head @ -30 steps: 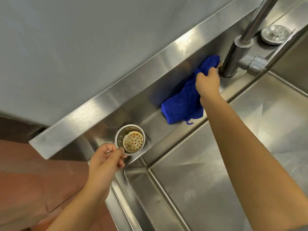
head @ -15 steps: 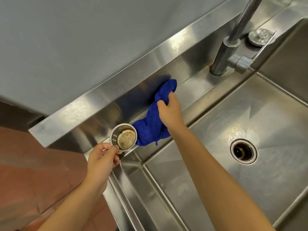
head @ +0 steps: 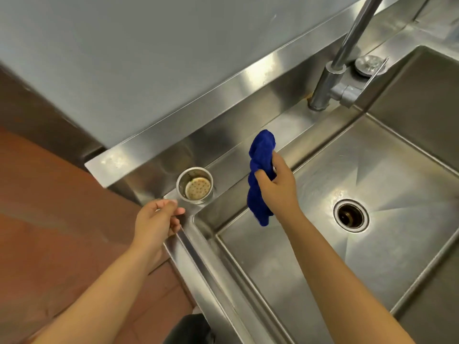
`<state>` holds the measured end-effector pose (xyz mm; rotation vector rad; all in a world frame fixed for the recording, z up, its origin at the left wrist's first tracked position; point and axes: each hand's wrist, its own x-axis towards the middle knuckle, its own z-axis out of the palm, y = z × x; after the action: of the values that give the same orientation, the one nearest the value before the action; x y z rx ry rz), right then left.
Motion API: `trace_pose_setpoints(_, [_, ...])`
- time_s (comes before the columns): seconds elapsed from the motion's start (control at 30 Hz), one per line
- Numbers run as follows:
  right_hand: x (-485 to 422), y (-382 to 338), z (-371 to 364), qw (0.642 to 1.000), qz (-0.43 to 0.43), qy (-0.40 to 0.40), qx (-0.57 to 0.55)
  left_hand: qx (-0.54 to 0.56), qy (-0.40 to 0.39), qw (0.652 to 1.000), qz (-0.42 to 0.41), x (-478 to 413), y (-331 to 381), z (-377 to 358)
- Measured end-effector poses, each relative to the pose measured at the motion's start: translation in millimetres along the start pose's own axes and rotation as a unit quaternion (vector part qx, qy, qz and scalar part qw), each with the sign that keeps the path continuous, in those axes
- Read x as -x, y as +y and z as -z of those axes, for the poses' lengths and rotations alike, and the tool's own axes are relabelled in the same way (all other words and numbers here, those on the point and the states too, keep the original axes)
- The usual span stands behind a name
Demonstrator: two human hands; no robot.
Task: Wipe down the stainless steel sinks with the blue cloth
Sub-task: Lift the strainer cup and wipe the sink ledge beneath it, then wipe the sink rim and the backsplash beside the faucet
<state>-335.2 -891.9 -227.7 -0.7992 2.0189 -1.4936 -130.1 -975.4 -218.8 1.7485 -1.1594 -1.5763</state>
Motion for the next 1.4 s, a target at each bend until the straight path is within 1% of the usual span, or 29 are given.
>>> trace_pose_setpoints(0.17, [48, 8, 6, 0.995, 0.025, -0.066, 0.064, -0.003, -0.01, 1.0, -0.013, 8, -12, 33])
trace_pose_setpoints(0.23, [72, 1, 3, 0.986, 0.046, -0.126, 0.094, -0.004, -0.005, 1.0, -0.01, 15, -19, 50])
trace_pose_setpoints(0.33, [112, -14, -20, 0.957, 0.086, -0.238, 0.144, -0.01, -0.001, 1.0, -0.013, 23, -26, 74])
trace_pose_setpoints(0.4, [130, -16, -43, 0.93, 0.131, -0.272, 0.209, -0.033, -0.005, 0.999, -0.035, 26, -30, 87])
trace_pose_setpoints(0.43, [136, -16, -56, 0.908, 0.15, -0.287, 0.265, -0.043, -0.008, 0.998, -0.049, 27, -30, 93])
trace_pose_setpoints(0.53, [144, -17, -94, 0.822, 0.152, -0.318, 0.447, -0.07, -0.015, 0.994, -0.086, 31, -31, 114])
trace_pose_setpoints(0.57, [144, -20, -104, 0.801, 0.157, -0.313, 0.485, -0.082, -0.016, 0.992, -0.095, 31, -31, 121])
trace_pose_setpoints(0.63, [138, -23, -123, 0.783, 0.172, -0.299, 0.518, -0.107, -0.014, 0.988, -0.109, 31, -33, 136])
trace_pose_setpoints(0.7, [125, -25, -140, 0.782, 0.17, -0.288, 0.526, -0.141, -0.017, 0.982, -0.124, 31, -36, 149])
trace_pose_setpoints(0.8, [111, -27, -156, 0.8, 0.128, -0.269, 0.52, -0.17, -0.034, 0.974, -0.145, 30, -39, 163])
trace_pose_setpoints(0.9, [117, -28, -149, 0.821, 0.105, -0.242, 0.507, -0.197, -0.042, 0.964, -0.174, 30, -38, 173])
trace_pose_setpoints(0.97, [131, -25, -130, 0.827, 0.093, -0.231, 0.505, -0.208, -0.051, 0.96, -0.181, 31, -37, 177])
trace_pose_setpoints(1.1, [159, -21, -101, 0.814, 0.073, -0.238, 0.525, -0.205, -0.062, 0.961, -0.174, 36, -40, 180])
trace_pose_setpoints(1.17, [156, -22, -109, 0.807, 0.066, -0.235, 0.537, -0.205, -0.066, 0.961, -0.173, 38, -43, 179])
trace_pose_setpoints(1.3, [132, -27, -140, 0.811, 0.063, -0.227, 0.535, -0.212, -0.091, 0.957, -0.176, 40, -49, 174])
trace_pose_setpoints(1.4, [133, -25, -138, 0.815, 0.058, -0.221, 0.532, -0.214, -0.114, 0.953, -0.182, 38, -54, 169])
